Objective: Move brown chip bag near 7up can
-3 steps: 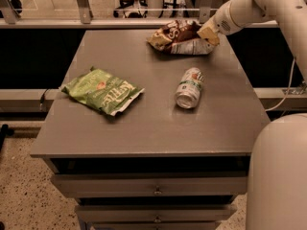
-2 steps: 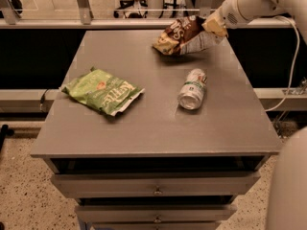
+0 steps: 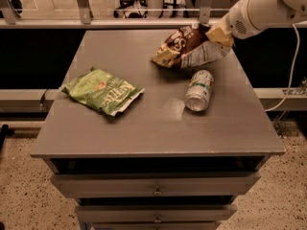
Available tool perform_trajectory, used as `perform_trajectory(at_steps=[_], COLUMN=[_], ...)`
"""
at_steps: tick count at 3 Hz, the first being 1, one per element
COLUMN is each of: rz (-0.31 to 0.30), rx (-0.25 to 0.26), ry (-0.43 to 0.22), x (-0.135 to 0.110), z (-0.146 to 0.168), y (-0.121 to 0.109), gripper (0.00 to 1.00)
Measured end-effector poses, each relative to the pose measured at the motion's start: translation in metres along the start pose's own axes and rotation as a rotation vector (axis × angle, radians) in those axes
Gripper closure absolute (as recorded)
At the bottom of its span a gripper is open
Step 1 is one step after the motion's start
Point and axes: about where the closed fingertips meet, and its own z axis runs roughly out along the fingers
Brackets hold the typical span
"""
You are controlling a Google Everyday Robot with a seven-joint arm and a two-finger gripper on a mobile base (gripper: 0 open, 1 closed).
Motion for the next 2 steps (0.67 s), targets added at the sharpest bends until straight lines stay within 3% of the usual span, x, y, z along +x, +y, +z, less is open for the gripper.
perform_trajectory(at_steps=[1,2], rz=[0.045,0.099], rx=[-0.041,-0.076], ry=[0.009,0.022], x=[0.014,0.034], z=[-0.01,-0.022], y=[0.036,0.064], gripper=[1.0,0.79])
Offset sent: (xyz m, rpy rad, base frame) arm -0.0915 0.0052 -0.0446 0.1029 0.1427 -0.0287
